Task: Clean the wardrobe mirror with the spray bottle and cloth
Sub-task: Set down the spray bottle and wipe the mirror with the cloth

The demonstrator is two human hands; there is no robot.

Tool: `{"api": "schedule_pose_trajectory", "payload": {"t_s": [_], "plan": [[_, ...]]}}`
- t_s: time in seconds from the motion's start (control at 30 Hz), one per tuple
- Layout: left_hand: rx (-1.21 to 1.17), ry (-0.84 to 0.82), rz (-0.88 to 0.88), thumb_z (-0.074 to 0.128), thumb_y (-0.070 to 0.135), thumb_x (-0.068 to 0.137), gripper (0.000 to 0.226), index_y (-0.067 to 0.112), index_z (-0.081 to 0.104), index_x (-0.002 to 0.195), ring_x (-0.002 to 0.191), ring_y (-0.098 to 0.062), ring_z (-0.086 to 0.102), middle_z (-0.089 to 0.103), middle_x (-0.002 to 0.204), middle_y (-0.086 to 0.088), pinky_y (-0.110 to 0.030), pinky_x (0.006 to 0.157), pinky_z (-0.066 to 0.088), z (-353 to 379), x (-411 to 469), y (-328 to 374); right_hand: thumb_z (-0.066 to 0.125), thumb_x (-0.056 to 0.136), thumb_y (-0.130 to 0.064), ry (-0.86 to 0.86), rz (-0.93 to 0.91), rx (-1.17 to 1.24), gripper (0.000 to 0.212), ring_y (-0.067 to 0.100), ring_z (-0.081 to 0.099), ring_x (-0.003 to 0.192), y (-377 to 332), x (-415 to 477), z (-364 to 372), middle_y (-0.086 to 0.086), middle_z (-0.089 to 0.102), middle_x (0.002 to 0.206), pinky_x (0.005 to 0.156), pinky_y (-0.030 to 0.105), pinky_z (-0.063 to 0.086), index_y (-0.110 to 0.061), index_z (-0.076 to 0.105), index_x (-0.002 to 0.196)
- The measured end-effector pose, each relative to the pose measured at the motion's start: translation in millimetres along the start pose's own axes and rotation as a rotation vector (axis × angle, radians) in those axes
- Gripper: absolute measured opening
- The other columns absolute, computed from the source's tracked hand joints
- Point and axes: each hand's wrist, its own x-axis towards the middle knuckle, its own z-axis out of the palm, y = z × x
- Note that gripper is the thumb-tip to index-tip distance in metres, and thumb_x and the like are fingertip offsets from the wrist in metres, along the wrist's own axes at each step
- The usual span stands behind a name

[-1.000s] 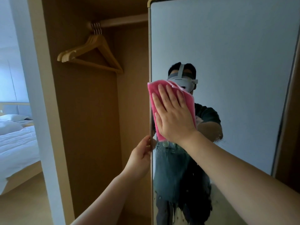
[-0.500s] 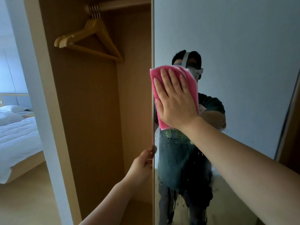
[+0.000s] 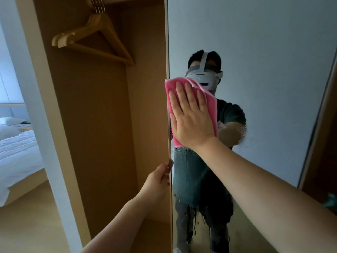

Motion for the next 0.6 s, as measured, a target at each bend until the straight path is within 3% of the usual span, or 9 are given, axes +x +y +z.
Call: {"api": "schedule_pose_trajectory", "payload": {"t_s": [0.17,0.37,0.53,0.6], "plan": [[0.005,-0.024,0.015,0.045,0.007,0.097,0.038,0.043,0.05,0.109,0.102,-0.004,0.061,0.063,0.11,0.012,-0.027,0.086,0.055,-2.1,-3.0,3.5,0.02,0.104,-0.038,-0.005,0.002,0.034,0.059,0.035,0.005,0.148,-10.9,-21.9,5.5,0.017,0.012,0.16,0.12,0.051,0.002,-0.007,0.012,0.154],[-0.031,-0.053,0.011,0.045,0.003,0.096,0.04,0.029,0.049,0.127,0.112,-0.007,0.058,0.061,0.12,0.009,-0.03,0.093,0.052,-2.5,-7.0,6.2,0.028,0.102,-0.038,-0.019,-0.012,0.062,0.062,0.033,0.003,0.149,-23.1,-57.0,12.2,0.016,0.008,0.161,0.12,0.05,0.007,-0.007,0.01,0.154],[-0.137,-0.097,-0.018,0.05,-0.008,0.09,0.054,0.027,0.045,0.132,0.108,-0.002,0.059,0.06,0.121,0.009,-0.017,0.078,0.052,-4.6,-9.1,6.8,0.026,0.102,-0.038,-0.079,-0.039,0.073,0.063,0.034,0.004,0.149,-37.1,-94.3,17.7,0.017,0.003,0.161,0.12,0.05,0.001,-0.007,0.009,0.154],[-0.177,-0.12,-0.018,0.049,-0.014,0.086,0.06,0.026,0.046,0.131,0.109,-0.002,0.059,0.06,0.122,0.007,-0.017,0.079,0.051,-6.1,-9.6,6.4,0.027,0.102,-0.038,-0.106,-0.039,0.059,0.063,0.034,0.004,0.149,-42.3,-107.4,18.9,0.017,0.003,0.161,0.12,0.05,0.0,-0.006,0.01,0.154]]}}
